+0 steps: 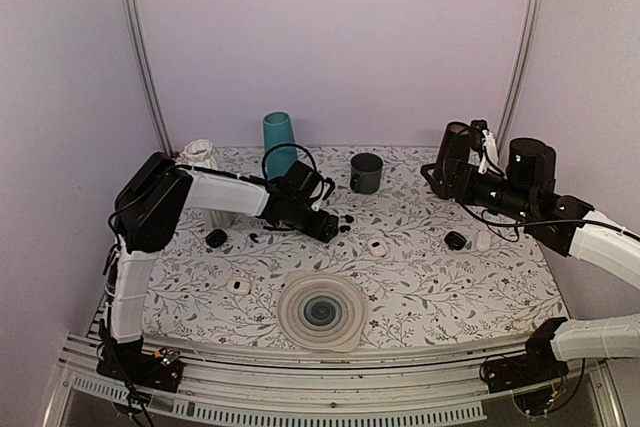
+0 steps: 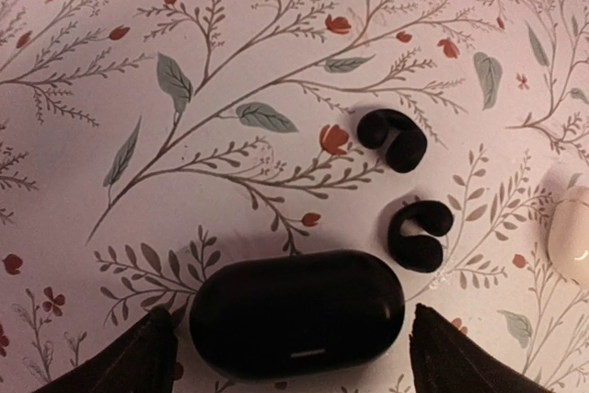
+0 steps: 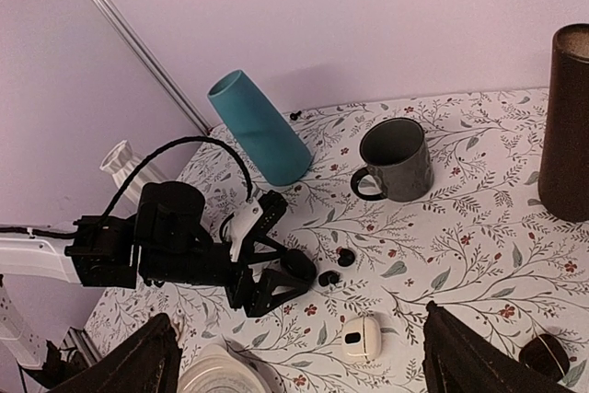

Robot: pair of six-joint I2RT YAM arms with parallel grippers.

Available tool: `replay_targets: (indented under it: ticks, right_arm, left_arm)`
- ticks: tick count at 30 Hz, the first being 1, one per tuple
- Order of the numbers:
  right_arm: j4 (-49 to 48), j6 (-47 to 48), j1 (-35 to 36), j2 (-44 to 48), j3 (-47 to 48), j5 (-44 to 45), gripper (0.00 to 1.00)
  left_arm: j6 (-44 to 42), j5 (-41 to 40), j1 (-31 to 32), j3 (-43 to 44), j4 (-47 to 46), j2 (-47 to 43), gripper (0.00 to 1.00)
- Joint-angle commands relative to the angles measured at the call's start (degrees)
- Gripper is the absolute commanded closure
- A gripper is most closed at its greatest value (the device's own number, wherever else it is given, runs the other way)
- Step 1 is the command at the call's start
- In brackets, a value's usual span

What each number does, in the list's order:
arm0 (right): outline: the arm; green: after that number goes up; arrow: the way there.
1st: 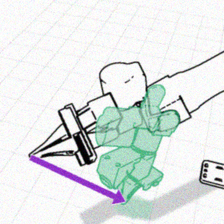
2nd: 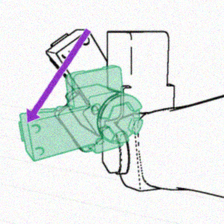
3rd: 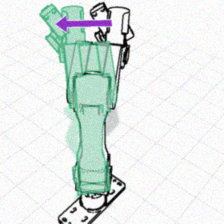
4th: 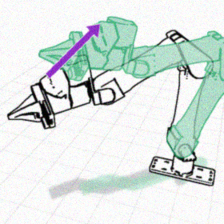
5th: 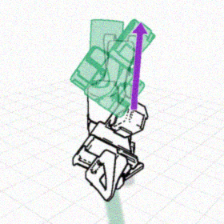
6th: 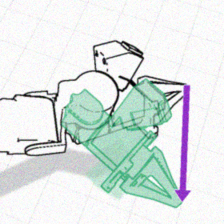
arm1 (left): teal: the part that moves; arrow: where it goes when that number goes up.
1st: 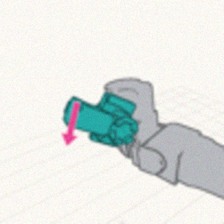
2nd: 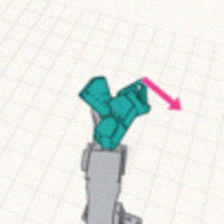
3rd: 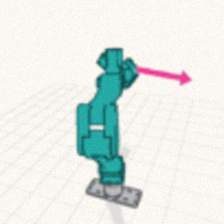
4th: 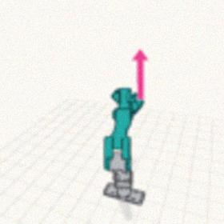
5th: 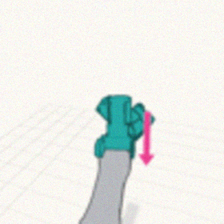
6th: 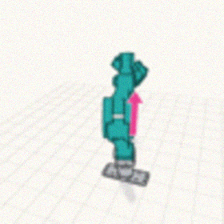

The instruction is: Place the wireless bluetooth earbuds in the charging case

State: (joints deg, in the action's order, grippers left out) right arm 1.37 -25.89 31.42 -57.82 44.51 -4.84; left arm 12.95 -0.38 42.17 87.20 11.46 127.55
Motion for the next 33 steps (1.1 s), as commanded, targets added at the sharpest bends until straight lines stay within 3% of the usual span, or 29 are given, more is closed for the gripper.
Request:
replay_targets:
  ticks: [1,9,19,33]
  right_arm:
    - [-0.25,-0.29,-0.26,-0.77,-0.58,-0.14,0.08]
    - [-0.18,-0.41,-0.26,-1.13,-0.6,-0.53,0.08]
    - [-1.2,-0.71,-0.31,-3.4,-0.26,-2.27,0.08]
    - [-7.76,-4.75,-0.3,-14.66,2.04,-20.4,0.1]
  left_arm:
    - [1.81,0.77,-0.17,1.18,1.14,2.81,0.11]
    - [0.93,-2.87,0.38,2.34,3.05,3.59,0.19]
    - [-0.4,-3.98,0.94,-0.42,1.24,0.87,0.49]
    - [-10.01,1.68,4.63,-20.93,-23.12,-22.12,0.56]
